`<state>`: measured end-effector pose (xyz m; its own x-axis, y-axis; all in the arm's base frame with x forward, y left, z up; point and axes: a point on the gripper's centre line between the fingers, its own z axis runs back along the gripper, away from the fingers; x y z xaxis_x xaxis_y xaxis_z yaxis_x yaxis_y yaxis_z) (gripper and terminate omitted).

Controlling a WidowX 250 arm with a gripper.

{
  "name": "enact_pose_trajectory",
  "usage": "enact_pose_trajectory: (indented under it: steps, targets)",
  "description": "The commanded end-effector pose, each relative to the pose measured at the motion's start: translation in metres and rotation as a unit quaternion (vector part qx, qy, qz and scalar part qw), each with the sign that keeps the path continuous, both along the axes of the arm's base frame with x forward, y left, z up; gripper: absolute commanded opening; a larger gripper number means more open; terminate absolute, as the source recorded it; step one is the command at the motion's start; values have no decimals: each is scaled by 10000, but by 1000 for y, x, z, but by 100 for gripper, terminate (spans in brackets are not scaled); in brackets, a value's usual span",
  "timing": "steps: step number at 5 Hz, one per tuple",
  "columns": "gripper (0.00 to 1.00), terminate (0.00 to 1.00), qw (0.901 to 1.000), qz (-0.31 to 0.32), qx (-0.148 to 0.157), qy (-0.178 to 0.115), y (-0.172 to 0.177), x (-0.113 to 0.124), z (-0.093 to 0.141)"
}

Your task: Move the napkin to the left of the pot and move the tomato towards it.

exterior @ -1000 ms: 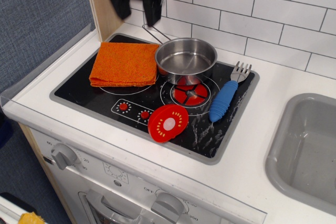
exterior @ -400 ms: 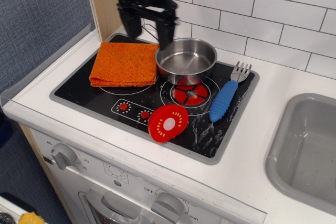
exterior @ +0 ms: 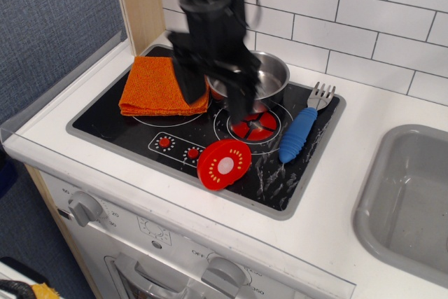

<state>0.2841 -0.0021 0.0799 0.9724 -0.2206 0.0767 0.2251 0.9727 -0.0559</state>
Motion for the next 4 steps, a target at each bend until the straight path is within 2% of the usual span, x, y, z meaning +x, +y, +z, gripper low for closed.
enact_pose_trajectory:
  steps: [1,2,3,4]
  targets:
    - [100,0,9986,-134,40,500,-4,-8,-34]
    - [100,0,9962,-326,132,799,-15,-5,-53]
    - [0,0,9963,-388,148,752,-19,-2,-54]
    - [0,0,9987,-328,156,361,-15,4,-26]
